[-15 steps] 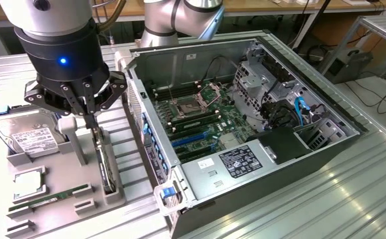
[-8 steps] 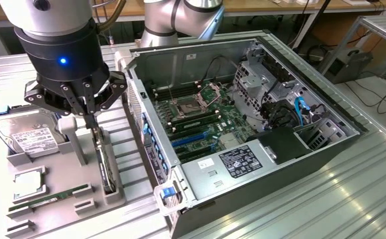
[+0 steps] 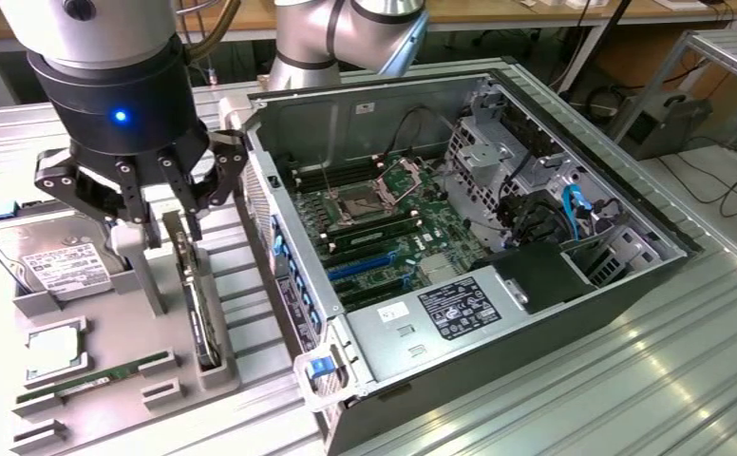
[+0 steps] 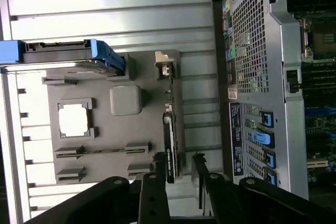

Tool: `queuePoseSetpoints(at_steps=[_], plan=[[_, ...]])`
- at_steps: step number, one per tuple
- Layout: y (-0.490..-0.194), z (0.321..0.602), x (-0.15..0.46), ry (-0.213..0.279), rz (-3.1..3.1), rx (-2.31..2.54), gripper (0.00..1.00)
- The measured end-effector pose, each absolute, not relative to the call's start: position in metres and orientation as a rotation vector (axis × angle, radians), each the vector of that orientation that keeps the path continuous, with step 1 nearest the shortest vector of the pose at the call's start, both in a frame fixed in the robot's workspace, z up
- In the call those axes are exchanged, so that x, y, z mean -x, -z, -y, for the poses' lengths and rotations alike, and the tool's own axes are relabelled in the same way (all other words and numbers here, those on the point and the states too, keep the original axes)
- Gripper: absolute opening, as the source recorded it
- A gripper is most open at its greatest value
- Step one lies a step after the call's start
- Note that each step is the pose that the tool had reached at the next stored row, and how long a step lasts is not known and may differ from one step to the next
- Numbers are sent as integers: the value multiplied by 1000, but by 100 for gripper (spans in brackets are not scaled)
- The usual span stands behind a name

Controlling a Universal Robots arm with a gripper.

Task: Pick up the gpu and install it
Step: 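Pick up the gpu and move the gpu toward the slot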

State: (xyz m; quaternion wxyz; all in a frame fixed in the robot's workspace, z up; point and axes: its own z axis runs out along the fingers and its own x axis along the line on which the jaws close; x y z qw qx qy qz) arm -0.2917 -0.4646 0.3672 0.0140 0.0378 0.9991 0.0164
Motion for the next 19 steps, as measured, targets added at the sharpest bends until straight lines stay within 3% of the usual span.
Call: queuePoseSetpoints(at_steps=[3,19], plan=[[-364,465,292,-51,-3111,-117,45],[-323,465,293,-51,-3111,-118,45]])
